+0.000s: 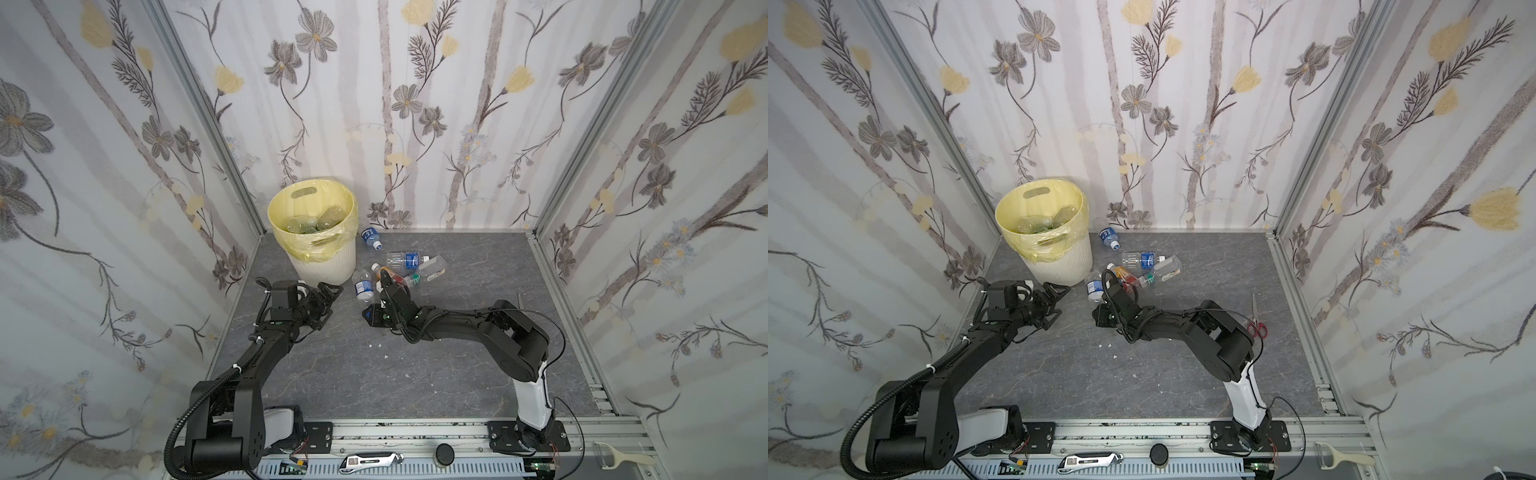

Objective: Throw the plastic bottles in the bin
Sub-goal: 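Grasp the blue-labelled bottle's cap with the right gripper while the left gripper grasps its base, then lift the blue-labelled bottle with the left gripper toward the bin while the right gripper releases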

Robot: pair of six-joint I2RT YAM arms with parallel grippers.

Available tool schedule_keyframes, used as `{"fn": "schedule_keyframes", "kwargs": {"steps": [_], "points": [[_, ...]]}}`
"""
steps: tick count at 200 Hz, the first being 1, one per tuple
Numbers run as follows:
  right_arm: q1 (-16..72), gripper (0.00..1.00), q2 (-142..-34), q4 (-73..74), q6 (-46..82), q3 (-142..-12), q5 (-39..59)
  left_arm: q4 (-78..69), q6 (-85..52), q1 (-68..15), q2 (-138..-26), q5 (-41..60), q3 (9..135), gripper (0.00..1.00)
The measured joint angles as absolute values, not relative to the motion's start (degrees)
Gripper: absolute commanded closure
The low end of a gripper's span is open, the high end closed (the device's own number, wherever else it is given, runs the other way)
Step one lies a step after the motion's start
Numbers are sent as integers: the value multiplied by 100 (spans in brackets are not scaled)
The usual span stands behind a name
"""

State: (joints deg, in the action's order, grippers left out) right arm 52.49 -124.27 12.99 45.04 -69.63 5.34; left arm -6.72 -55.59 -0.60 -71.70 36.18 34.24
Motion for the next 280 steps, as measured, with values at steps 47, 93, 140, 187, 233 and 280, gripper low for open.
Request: {"fn": "schedule_keyframes", "kwargs": {"steps": [47,93,140,187,233,280], "points": [[5260,68,-11917,565,3529,-6930,779,-701,-5419,-530,-7400,3452,3662,8],[5253,68,-11552,196,3022,-6910,1039,-701,-5395,-784,-7590,3225,3824,14],[5256,68,-11472,-95,2604,-7030,1302,-701,-5363,-921,-7677,3063,3953,16],[5258,67,-11316,-283,2344,-7070,1466,-705,-5288,-1009,-7723,2969,3964,29],[5260,62,-11203,-412,2204,-7070,1511,-722,-5374,-1048,-7780,2908,3975,41],[5227,58,-10965,-486,1988,-7070,1533,-701,-5358,-1063,-7690,2720,4040,47]]}}
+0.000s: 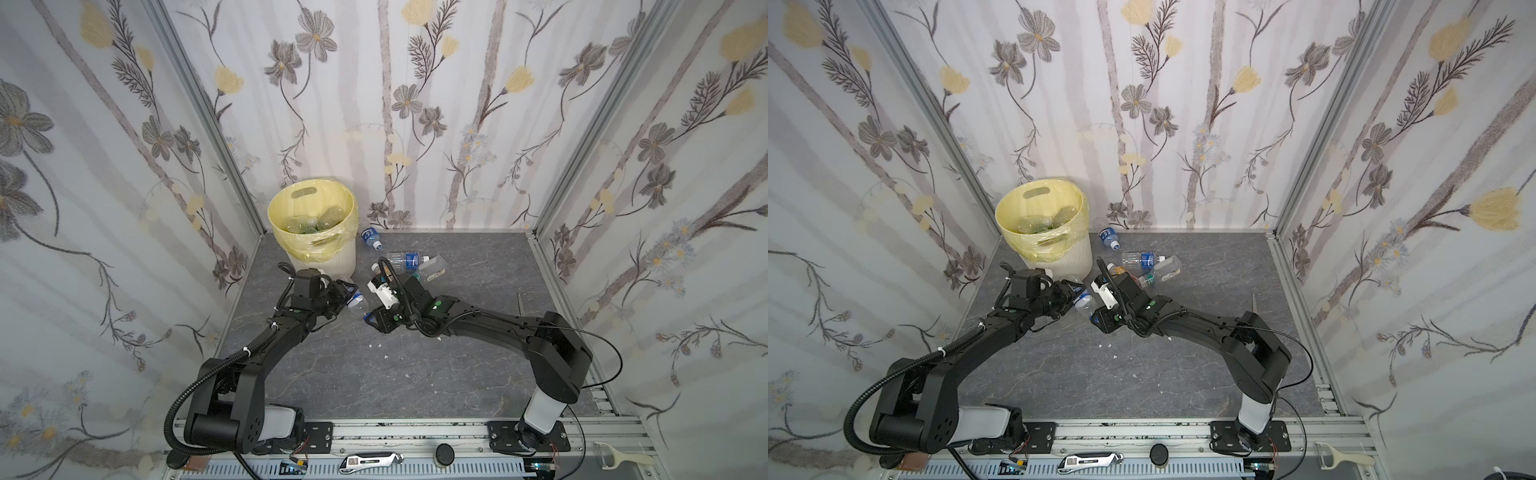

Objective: Throw the plastic bottles in the bin
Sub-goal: 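Lift the blue-labelled bottle with the left gripper toward the bin while the right gripper releases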

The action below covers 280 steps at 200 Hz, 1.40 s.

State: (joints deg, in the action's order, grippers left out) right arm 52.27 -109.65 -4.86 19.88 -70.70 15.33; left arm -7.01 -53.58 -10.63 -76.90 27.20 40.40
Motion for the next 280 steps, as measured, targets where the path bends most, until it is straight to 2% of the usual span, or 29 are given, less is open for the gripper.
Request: {"fn": "schedule_keyframes", "kwargs": {"steps": [119,174,223,247,258,280], "points": [[4980,36,-10307,-510,1942,-6845,1544,-445,-5548,-1050,-7096,2383,4073,50],[4748,33,-9710,-508,1944,-6862,1269,-305,-5618,-941,-6751,2204,4683,50],[4475,26,-9424,-486,1944,-7262,803,-180,-5850,-812,-6661,2018,5419,51],[4484,15,-9408,-440,1942,-7550,670,-158,-5872,-733,-6672,1914,5859,51],[4471,1,-9408,-443,1942,-7714,552,-156,-5889,-683,-6698,1870,6060,51],[4460,0,-9452,-379,1922,-8073,333,-145,-5918,-554,-6801,1774,6458,51]]}}
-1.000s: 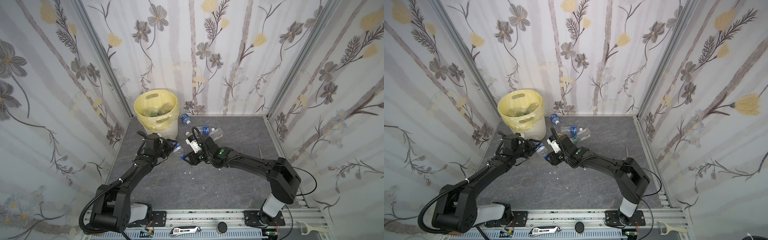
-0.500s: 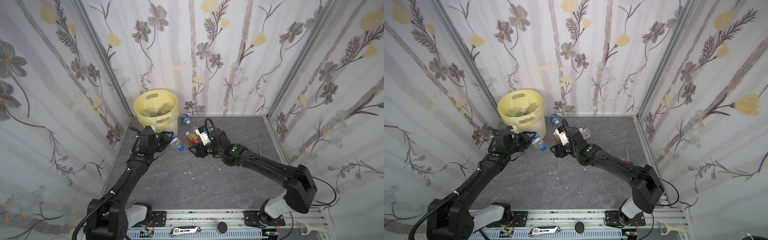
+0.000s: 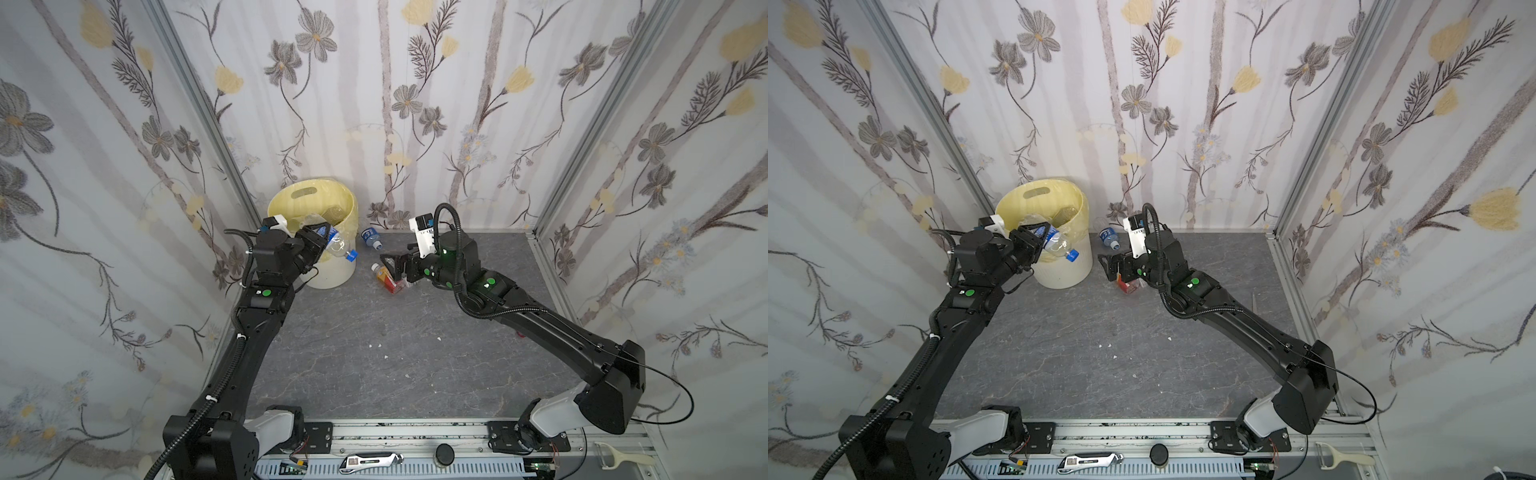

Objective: Throw the plastic bottles in the bin
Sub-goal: 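Lift the blue-labelled bottle with the left gripper toward the bin while the right gripper releases, then open the left gripper over the bin to drop the blue-labelled bottle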

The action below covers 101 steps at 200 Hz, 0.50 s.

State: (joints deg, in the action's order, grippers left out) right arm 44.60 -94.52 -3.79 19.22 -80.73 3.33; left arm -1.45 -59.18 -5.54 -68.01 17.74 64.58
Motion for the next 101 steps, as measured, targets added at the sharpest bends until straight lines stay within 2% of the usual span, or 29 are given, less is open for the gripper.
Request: {"fn": "schedule_keyframes", "kwargs": {"steps": [48,101], "points": [[4462,0,-9568,-60,1944,-8340,-178,-150,-6005,-274,-7085,1505,7290,51],[4462,0,-9636,191,2003,-8648,-346,-67,-6069,-5,-7725,1446,8739,51]]}}
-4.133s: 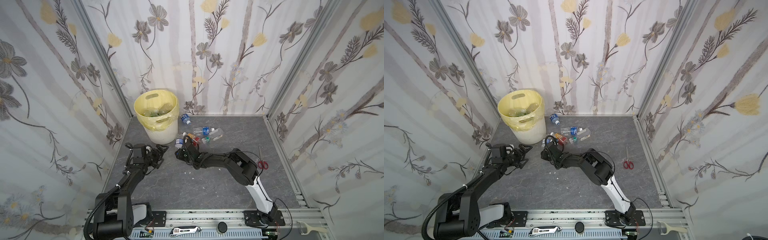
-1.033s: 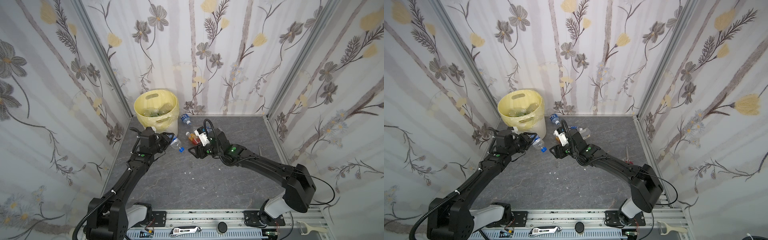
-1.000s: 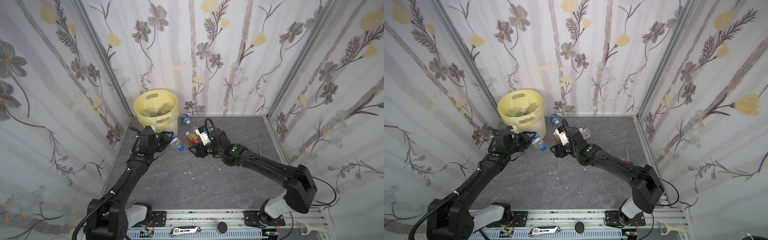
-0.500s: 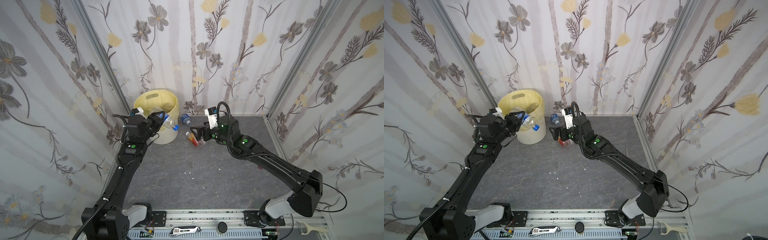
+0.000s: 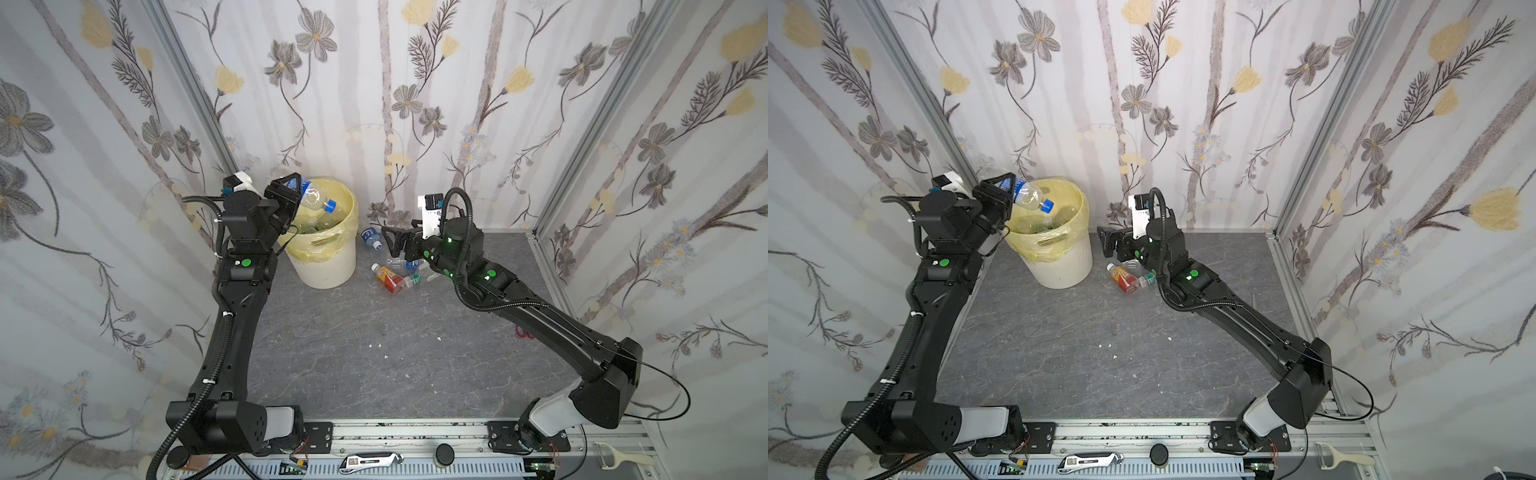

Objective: Throw the plastic bottles in the bin
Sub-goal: 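Open the left gripper over the bin to drop the blue-labelled bottle, then move the right gripper to the orange-red bottle while the left gripper lowers toward it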

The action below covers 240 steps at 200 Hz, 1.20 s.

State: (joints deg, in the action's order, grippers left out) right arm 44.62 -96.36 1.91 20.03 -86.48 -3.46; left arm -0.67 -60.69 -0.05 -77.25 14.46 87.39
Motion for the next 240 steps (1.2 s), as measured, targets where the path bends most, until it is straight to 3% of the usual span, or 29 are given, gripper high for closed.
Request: {"fn": "schedule_keyframes", "kwargs": {"steps": [91,118,142,158,202,240], "points": [[4466,0,-9636,580,1988,-8971,-596,-178,-6300,119,-8643,1365,10921,48],[4464,0,-9725,572,2014,-8914,-596,-482,-6370,246,-9002,1459,10396,18],[4462,0,-9756,517,2097,-8766,-585,-305,-6796,539,-9699,1857,9701,0],[4462,0,-9749,537,2161,-8637,-572,296,-6853,558,-9939,1925,9507,0],[4462,0,-9780,539,2204,-8556,-534,-134,-6587,460,-9008,1988,9710,0],[4462,0,-9832,530,2303,-8552,-480,-75,-6490,386,-8969,1973,9459,0]]}}
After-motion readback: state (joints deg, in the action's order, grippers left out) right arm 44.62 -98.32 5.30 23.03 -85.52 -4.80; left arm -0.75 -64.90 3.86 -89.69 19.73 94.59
